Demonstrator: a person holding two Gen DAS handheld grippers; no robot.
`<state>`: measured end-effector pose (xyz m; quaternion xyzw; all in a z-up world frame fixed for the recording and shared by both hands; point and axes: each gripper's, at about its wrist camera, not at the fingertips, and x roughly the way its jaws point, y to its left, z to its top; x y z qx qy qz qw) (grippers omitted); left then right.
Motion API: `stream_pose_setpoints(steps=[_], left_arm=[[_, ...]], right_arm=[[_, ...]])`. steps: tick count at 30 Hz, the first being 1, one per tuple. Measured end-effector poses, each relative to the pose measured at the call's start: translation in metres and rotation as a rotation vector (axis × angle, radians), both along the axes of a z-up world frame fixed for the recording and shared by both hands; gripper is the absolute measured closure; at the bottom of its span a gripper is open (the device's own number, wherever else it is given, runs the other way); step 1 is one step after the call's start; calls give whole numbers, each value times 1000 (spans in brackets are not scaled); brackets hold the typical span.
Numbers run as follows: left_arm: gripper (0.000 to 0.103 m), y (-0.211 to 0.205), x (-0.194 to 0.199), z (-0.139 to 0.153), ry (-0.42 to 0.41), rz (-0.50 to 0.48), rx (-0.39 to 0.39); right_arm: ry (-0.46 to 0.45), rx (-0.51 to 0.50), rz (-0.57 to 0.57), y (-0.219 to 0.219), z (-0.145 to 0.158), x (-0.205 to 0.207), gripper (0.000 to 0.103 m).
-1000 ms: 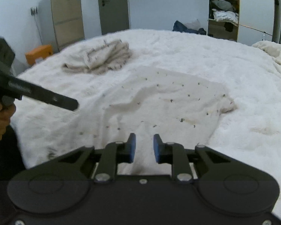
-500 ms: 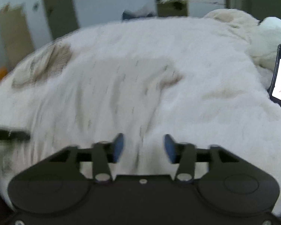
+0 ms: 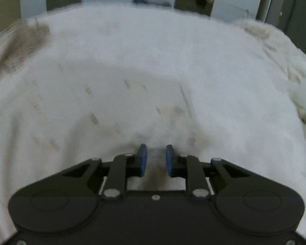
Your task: Fold clothes
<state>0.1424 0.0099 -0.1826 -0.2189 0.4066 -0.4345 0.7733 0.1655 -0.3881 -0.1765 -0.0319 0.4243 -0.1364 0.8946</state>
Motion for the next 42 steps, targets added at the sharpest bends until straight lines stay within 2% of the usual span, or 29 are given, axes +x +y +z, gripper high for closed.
stream_pose_setpoints(steps=[3, 5, 8, 9, 11, 13, 15, 16, 18, 20, 25, 30, 36, 40, 42], left_arm=[[80, 0, 1, 0, 0, 6, -4], [80, 1, 1, 1, 2, 16, -4], [79, 2, -3, 12, -42, 14, 30], [76, 0, -6, 20, -81, 2, 60], [55, -4, -14, 43, -197, -28, 143], [46, -7, -27, 67, -332, -62, 226], [44, -8, -42, 88, -472, -108, 330], [39, -9, -51, 95, -543, -138, 390], [35, -11, -68, 102, -679, -208, 518], [33, -15, -81, 100, -774, -280, 633], [24, -19, -107, 82, -852, -426, 736], [21, -35, -133, 50, -993, -563, 844], [20, -60, -140, 18, -1138, -629, 918], [11, -65, -142, 3, -1235, -650, 983], [9, -63, -142, 1, -1265, -643, 998]], right_arm=[[-25, 17, -48, -11, 9, -42, 81], [-66, 71, -49, -11, 22, -72, 67], [-125, 184, -34, -10, 44, -125, 57], [-133, 201, 0, -4, 50, -137, 55], [-153, 205, 82, 9, 63, -159, 46], [-174, 169, 164, 18, 74, -182, 42], [-192, 93, 290, 40, 83, -204, 34], [-191, 53, 333, 47, 86, -210, 33], [-185, -38, 424, 65, 90, -220, 31], [-170, -104, 498, 81, 89, -225, 29], [-131, -198, 616, 117, 83, -229, 28], [-30, -388, 834, 158, 57, -238, 25], [-20, -517, 892, 190, 36, -230, 23], [13, -674, 926, 204, 12, -227, 22], [20, -708, 912, 206, 2, -224, 22]])
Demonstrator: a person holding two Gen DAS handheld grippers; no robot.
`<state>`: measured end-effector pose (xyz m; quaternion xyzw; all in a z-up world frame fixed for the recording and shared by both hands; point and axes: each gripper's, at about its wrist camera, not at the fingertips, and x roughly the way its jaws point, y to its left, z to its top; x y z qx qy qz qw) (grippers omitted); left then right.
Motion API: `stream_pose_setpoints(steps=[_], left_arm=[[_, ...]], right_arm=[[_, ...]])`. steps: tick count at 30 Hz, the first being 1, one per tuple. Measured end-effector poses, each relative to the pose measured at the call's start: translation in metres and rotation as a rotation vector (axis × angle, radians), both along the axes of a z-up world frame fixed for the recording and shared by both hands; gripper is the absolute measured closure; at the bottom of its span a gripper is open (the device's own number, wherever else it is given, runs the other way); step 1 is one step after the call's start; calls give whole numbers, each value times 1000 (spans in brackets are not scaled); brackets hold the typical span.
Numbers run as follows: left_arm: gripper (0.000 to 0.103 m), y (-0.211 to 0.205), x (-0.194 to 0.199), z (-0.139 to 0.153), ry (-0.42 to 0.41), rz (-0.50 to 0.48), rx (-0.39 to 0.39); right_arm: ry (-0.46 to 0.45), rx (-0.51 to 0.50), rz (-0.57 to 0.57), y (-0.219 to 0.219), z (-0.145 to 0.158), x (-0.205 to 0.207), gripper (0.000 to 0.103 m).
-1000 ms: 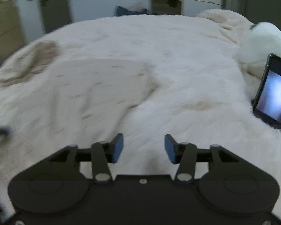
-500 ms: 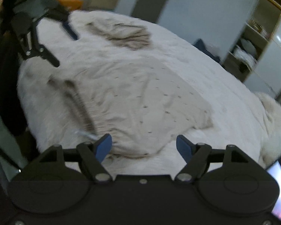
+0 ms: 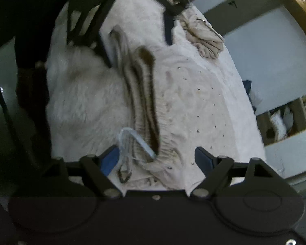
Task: Fold clothes
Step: 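Grasp the drawstring waistband with both tools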
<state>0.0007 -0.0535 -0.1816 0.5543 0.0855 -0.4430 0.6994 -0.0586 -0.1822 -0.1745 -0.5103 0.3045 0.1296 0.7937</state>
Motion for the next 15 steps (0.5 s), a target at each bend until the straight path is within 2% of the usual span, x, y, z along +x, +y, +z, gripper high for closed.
stream_pose_setpoints(steps=[4, 8, 12, 13, 15], left_arm=[[10, 1, -1, -2, -54, -8, 1], [16, -1, -4, -2, -98, -9, -12], [16, -4, 0, -2, -69, 20, -42], [16, -7, -1, -2, -64, 25, -48], [16, -12, -5, -1, -53, 21, -68]], right_arm=[[-57, -17, -29, 7, -14, 5, 20], [-171, -76, -52, 13, -24, 10, 23], [-225, -114, -48, 15, -35, 16, 23], [-230, -128, -39, 16, -39, 17, 26], [-227, -123, -31, 17, -40, 18, 41]])
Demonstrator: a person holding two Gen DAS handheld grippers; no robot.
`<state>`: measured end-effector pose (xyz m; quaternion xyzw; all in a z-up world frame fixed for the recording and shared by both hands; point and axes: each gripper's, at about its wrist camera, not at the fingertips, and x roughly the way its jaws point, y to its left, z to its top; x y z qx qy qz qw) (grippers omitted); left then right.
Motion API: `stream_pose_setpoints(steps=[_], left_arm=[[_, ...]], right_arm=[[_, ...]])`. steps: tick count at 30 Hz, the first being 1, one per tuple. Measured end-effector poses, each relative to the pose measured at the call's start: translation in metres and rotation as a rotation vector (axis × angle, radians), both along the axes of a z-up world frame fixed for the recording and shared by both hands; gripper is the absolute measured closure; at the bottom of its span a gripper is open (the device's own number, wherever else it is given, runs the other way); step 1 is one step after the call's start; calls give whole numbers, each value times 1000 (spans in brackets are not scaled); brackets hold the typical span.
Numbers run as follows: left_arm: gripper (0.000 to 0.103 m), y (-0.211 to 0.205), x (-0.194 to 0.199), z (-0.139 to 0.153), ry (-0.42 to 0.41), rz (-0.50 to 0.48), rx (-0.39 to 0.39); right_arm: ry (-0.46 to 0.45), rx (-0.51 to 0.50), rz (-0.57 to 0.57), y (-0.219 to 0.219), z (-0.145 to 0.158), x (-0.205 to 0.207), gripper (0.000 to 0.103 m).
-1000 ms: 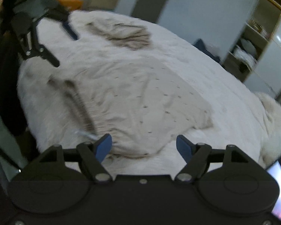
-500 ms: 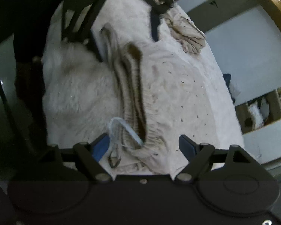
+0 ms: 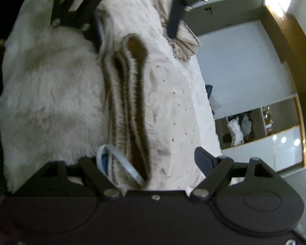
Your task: Fold clothes
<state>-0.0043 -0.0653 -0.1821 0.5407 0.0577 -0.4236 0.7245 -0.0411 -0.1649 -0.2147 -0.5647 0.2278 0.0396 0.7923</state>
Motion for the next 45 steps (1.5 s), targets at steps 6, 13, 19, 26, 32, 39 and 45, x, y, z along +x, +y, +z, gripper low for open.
stream_pose_setpoints(steps=[6, 13, 19, 26, 32, 39, 45], left_arm=[[16, -20, -4, -1, 39, 9, -60], [16, -46, -7, -6, 24, 22, -60], [23, -50, 0, -7, 30, 66, -56], [23, -49, 1, -5, 38, 81, -58], [24, -51, -1, -6, 38, 88, -61], [25, -50, 0, -7, 44, 92, -62], [25, -46, 2, -7, 48, 99, -64]], right_arm=[[16, 131, -33, -9, 26, 9, 50], [26, 204, -56, -24, 49, 18, 60], [42, 206, -55, -23, 54, 18, 58], [55, 211, -55, -21, 52, 25, 58], [60, 212, -52, -22, 54, 29, 58], [67, 210, -50, -23, 54, 33, 58], [69, 202, -44, -23, 54, 35, 58]])
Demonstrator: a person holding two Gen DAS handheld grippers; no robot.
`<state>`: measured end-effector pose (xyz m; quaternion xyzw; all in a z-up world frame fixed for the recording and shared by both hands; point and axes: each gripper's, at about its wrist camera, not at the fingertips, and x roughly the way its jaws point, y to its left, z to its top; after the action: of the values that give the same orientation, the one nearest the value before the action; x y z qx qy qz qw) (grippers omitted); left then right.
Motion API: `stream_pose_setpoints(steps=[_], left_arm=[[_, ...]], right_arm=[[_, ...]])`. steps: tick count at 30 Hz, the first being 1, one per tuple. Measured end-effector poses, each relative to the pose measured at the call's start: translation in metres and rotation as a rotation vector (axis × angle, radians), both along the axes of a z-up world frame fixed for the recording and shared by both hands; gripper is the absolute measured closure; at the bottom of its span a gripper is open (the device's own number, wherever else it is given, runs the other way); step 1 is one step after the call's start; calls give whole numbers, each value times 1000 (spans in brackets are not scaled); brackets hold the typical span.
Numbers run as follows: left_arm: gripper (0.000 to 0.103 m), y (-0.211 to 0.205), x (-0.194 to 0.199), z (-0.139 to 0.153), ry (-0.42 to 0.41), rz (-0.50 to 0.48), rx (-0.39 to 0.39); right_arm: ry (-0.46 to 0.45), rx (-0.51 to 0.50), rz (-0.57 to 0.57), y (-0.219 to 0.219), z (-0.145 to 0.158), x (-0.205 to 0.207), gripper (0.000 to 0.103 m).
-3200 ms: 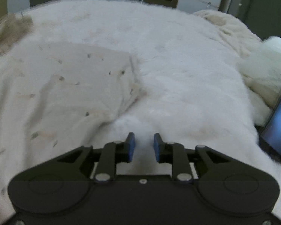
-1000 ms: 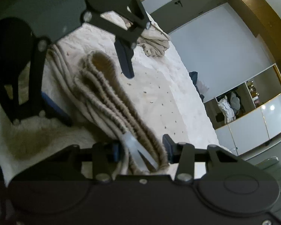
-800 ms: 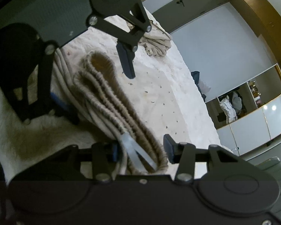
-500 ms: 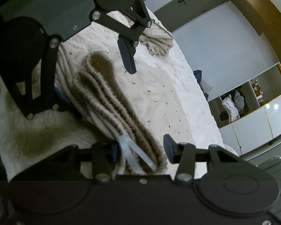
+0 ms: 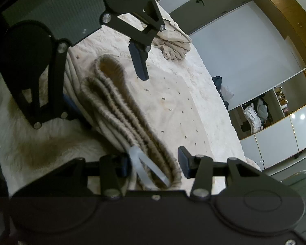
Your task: Fold clothes
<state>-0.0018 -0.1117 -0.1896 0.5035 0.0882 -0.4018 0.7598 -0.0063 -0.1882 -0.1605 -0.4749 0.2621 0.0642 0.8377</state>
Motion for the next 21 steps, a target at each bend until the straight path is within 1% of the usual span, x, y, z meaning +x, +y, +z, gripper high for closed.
stream_pose_setpoints(steps=[3, 5, 11, 15, 21], left_arm=[[25, 1, -1, -1, -8, -5, 2], [25, 2, 0, -1, -7, -4, -1], [25, 0, -2, -4, -18, -12, 6], [25, 1, 0, -4, -13, -10, 4], [25, 7, 4, -1, -29, 7, -7]], right_arm=[[-2, -14, 10, -1, -1, -1, 57], [2, -6, 10, -2, -1, 0, 58], [38, 103, -18, -11, 15, 7, 64], [60, 153, -30, -18, 23, 11, 65], [69, 150, -24, -19, 26, 7, 65]])
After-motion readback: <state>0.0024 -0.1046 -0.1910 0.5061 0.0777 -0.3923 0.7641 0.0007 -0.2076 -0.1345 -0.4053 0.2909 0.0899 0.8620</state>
